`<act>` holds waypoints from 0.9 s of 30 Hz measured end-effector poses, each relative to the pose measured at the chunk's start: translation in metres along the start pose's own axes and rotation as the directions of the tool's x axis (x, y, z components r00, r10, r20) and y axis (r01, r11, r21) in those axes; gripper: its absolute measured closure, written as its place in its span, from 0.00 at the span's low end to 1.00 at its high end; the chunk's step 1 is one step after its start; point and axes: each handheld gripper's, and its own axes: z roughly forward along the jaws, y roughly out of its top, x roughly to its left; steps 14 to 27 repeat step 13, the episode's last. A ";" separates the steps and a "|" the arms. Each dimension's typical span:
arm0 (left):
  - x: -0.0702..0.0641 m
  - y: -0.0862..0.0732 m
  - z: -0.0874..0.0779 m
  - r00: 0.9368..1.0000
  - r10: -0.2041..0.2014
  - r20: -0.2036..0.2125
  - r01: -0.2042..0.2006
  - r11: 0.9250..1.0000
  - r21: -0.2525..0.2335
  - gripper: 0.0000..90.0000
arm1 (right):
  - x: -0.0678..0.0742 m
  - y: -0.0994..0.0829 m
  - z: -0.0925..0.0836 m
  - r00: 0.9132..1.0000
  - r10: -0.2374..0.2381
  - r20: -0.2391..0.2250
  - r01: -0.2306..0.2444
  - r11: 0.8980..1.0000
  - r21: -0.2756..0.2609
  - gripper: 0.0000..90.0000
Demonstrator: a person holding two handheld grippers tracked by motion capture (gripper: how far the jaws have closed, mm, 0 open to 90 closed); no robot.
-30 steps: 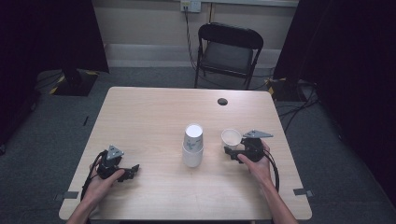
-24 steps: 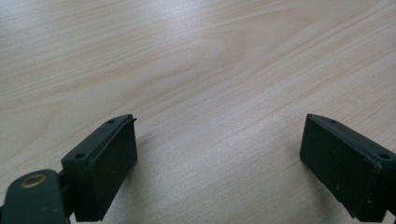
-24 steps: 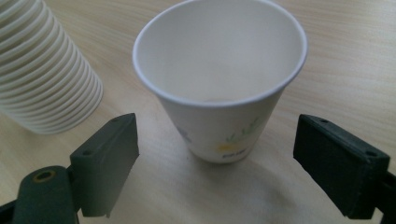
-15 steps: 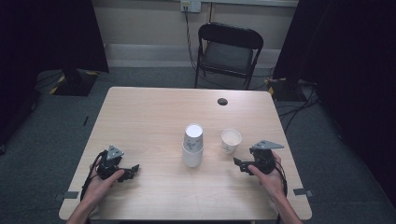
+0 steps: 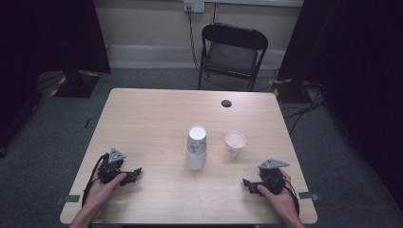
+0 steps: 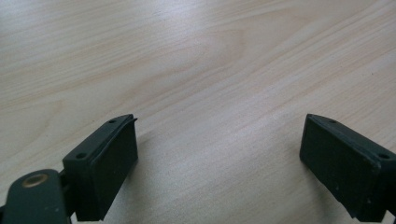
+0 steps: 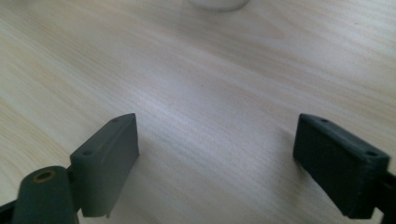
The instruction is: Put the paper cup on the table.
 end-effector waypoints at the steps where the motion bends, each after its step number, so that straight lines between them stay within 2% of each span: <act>1: 0.000 0.000 0.000 1.000 -0.002 -0.001 0.002 1.000 0.000 0.12 | 0.000 0.000 0.000 1.000 0.003 0.001 -0.003 1.000 -0.003 0.15; 5: -0.001 0.000 0.000 1.000 -0.006 -0.004 0.006 1.000 0.000 0.12 | 0.003 -0.007 0.002 1.000 0.002 0.007 -0.001 0.998 -0.064 0.14; 13: -0.001 0.000 0.000 1.000 -0.006 -0.004 0.006 1.000 0.000 0.12 | 0.003 -0.007 0.002 0.999 0.033 0.033 -0.031 0.997 -0.065 0.14; 27: -0.001 0.000 0.000 1.000 -0.006 -0.004 0.006 1.000 0.000 0.12 | 0.003 -0.007 0.002 0.999 0.033 0.033 -0.031 0.997 -0.065 0.14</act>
